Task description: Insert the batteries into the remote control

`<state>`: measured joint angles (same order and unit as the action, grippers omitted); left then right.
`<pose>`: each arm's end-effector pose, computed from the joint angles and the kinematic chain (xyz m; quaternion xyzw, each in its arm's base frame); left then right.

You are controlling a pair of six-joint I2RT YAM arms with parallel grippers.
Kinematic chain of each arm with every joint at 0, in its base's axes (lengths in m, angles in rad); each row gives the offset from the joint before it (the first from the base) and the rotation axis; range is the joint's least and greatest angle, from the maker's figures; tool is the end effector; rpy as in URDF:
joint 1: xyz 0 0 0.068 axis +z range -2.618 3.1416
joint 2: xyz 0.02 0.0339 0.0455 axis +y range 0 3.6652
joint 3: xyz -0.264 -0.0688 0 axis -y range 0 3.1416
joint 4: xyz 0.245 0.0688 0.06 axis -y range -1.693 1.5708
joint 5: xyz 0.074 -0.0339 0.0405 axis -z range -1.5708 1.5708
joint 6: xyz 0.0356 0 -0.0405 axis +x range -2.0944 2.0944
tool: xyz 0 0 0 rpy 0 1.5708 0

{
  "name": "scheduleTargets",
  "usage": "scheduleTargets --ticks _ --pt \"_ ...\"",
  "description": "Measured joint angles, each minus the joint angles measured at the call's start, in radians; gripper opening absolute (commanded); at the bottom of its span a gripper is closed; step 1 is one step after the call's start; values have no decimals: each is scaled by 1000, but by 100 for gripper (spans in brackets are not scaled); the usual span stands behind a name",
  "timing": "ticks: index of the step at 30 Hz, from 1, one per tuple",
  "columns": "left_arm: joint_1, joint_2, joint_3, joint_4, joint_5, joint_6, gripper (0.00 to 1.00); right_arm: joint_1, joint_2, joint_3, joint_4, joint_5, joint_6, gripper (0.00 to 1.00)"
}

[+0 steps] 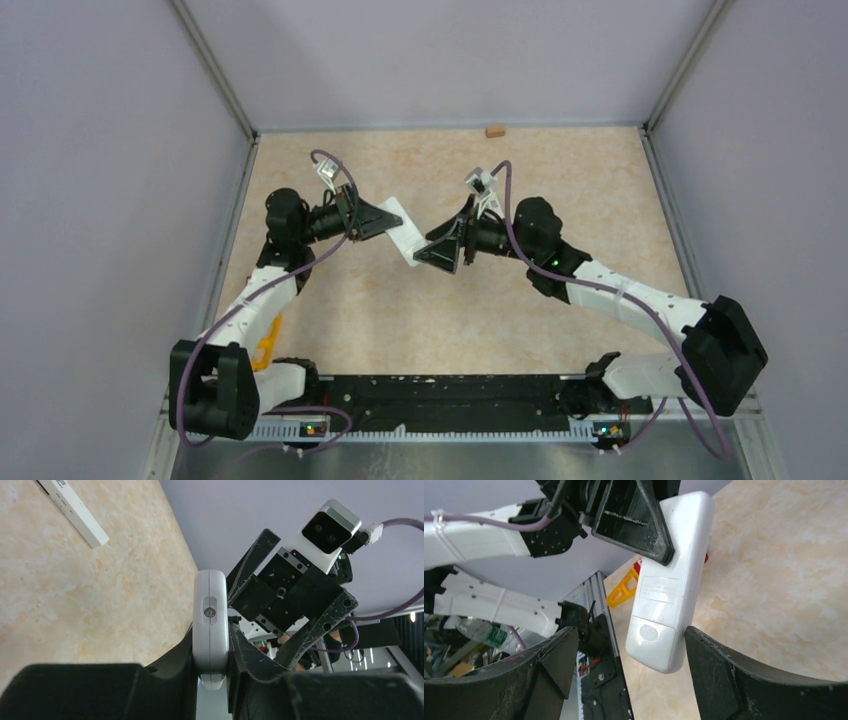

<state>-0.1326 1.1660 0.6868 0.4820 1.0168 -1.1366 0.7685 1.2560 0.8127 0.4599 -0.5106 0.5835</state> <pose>0.2476 -0.0636 0.2967 0.0054 0.7066 -0.6435 0.2943 0.1967 0.2143 0.3154 -0.2419 0.6590 0.5698 0.4273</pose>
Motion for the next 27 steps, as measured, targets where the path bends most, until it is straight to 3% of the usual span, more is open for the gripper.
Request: scheduleTargets --ticks 5,12,14,18,22,23,24,25,27 --pt "0 -9 0 2 82 31 0 -2 76 77 -129 -125 -99 74" --pt "0 -24 0 -6 155 71 2 -2 169 178 -237 -201 -170 42" --pt "0 -25 0 -14 160 77 4 -1 174 182 -231 -233 -169 24" --pt "1 -40 2 -6 180 117 32 -6 186 182 -211 -263 -98 0" --pt "1 -68 20 -47 140 154 62 -7 188 183 -201 -248 -67 0" --pt "1 -72 24 -66 121 161 73 -6 188 184 -204 -231 -67 0" --pt "1 -76 29 -87 100 170 93 -6 188 184 -211 -213 -68 0" --pt "1 -79 32 -107 79 181 98 -6 188 184 -223 -187 -68 0" --pt "3 -85 37 -159 33 213 99 -6 188 185 -253 -130 -73 0"
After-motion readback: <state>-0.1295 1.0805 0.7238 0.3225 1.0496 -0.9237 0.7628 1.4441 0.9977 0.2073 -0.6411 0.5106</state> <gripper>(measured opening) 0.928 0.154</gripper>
